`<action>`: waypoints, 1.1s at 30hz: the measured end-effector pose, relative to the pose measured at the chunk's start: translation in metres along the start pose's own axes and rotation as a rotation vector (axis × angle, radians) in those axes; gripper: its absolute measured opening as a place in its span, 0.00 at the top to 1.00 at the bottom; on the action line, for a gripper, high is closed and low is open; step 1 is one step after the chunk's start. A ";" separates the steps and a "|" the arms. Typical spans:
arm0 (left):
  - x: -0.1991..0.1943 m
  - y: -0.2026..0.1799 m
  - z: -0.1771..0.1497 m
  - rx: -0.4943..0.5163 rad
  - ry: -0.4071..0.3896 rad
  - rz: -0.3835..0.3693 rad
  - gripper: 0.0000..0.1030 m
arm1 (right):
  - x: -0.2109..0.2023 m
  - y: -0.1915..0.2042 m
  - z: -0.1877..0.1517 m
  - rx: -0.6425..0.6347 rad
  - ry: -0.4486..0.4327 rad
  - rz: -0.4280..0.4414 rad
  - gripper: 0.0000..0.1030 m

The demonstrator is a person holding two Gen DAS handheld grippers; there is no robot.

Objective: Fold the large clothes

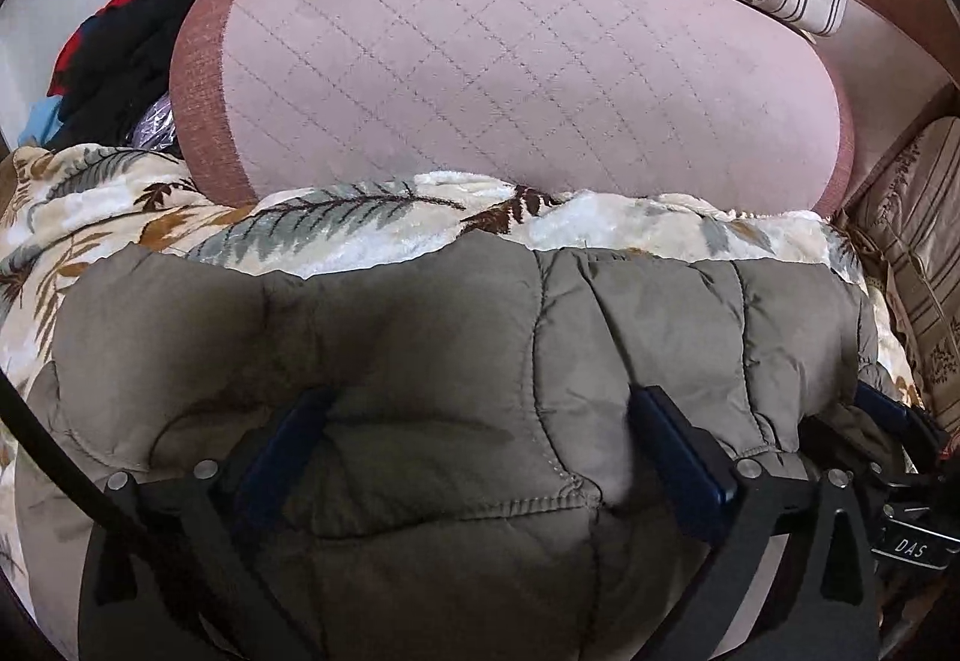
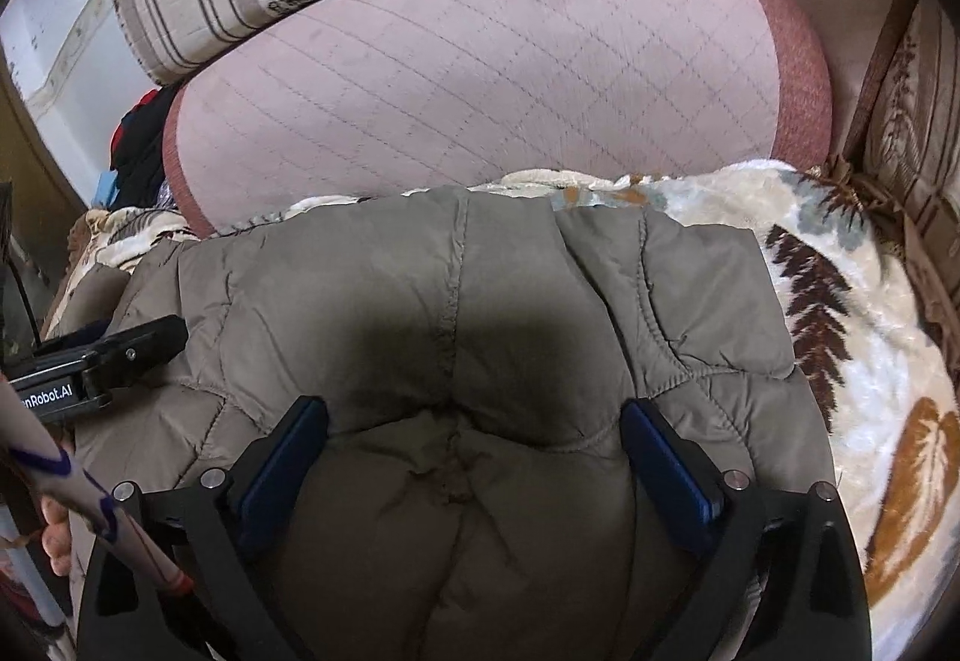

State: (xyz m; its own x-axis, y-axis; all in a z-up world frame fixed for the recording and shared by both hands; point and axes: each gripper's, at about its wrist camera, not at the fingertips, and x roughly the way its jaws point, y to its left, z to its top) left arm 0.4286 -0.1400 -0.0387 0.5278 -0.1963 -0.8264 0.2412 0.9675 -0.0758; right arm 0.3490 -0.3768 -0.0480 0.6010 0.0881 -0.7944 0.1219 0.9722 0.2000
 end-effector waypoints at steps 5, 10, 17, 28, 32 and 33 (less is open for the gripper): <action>-0.017 0.010 0.005 -0.031 0.036 -0.059 0.01 | 0.000 0.002 0.001 -0.003 0.014 -0.027 0.01; -0.067 0.052 -0.007 -0.064 -0.037 -0.082 0.01 | -0.053 0.010 -0.008 -0.052 -0.083 -0.085 0.03; -0.050 0.135 -0.048 -0.152 0.031 0.166 0.01 | -0.069 -0.038 -0.054 0.037 -0.033 -0.155 0.03; -0.137 0.158 -0.071 -0.181 -0.037 0.101 0.02 | -0.135 -0.094 -0.095 0.259 -0.026 -0.128 0.03; -0.135 0.175 -0.098 -0.233 0.036 0.024 0.02 | -0.154 -0.112 -0.122 0.324 -0.011 -0.077 0.03; -0.131 0.178 -0.103 -0.246 0.063 0.004 0.02 | -0.157 -0.117 -0.128 0.346 -0.007 -0.069 0.03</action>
State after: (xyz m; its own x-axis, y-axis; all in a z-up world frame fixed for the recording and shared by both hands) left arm 0.3191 0.0746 -0.0017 0.4744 -0.1897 -0.8596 0.0297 0.9794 -0.1998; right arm 0.1389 -0.4769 -0.0201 0.5873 0.0216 -0.8091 0.4225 0.8445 0.3293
